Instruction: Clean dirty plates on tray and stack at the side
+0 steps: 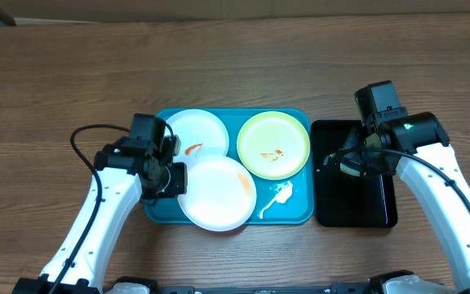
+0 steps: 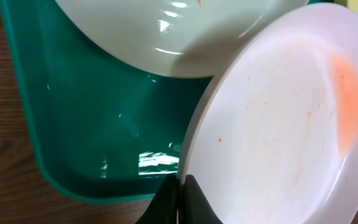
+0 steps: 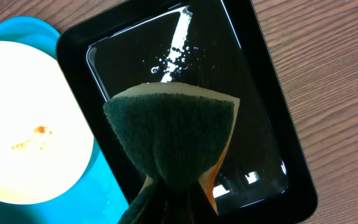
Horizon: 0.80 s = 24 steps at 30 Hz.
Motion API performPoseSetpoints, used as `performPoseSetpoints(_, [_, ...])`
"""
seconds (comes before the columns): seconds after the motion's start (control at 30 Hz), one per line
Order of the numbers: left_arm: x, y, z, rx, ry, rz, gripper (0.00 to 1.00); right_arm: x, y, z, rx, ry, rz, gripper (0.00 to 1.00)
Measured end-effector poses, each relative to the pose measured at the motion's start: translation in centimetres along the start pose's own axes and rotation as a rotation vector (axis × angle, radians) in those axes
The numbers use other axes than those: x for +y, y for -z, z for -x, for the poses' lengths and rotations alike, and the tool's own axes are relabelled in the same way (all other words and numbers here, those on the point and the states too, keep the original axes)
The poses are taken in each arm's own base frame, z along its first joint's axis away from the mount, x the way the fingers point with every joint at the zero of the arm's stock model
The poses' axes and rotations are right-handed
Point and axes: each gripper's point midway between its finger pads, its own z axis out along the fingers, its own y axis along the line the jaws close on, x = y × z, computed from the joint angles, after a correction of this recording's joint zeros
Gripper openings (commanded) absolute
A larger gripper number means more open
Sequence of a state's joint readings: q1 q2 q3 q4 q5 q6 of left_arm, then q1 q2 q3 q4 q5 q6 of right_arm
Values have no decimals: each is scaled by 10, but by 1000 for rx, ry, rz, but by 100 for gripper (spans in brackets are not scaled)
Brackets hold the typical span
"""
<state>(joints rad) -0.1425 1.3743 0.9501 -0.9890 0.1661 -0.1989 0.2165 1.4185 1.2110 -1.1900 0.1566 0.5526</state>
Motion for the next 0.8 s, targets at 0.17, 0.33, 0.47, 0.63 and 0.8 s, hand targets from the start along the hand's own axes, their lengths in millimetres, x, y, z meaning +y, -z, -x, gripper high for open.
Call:
performPoseSetpoints(0.17, [7, 14, 18, -62, -6, 63, 4, -1, 0, 3, -6, -6, 3, 4])
performPoseSetpoints(0.33, [22, 26, 31, -114, -5, 168, 4, -6, -2, 11, -12, -19, 18, 4])
performPoseSetpoints(0.47, [33, 38, 38, -144, -14, 263, 4, -6, -3, 11, 1, -9, 43, 4])
performPoseSetpoints(0.63, [22, 50, 49, -207, -103, 365, 4, -5, -18, 9, 18, -17, 89, 4])
performPoseSetpoints(0.8, [-3, 57, 51, -267, -223, 446, 4, -4, -42, 5, 42, -49, 173, 4])
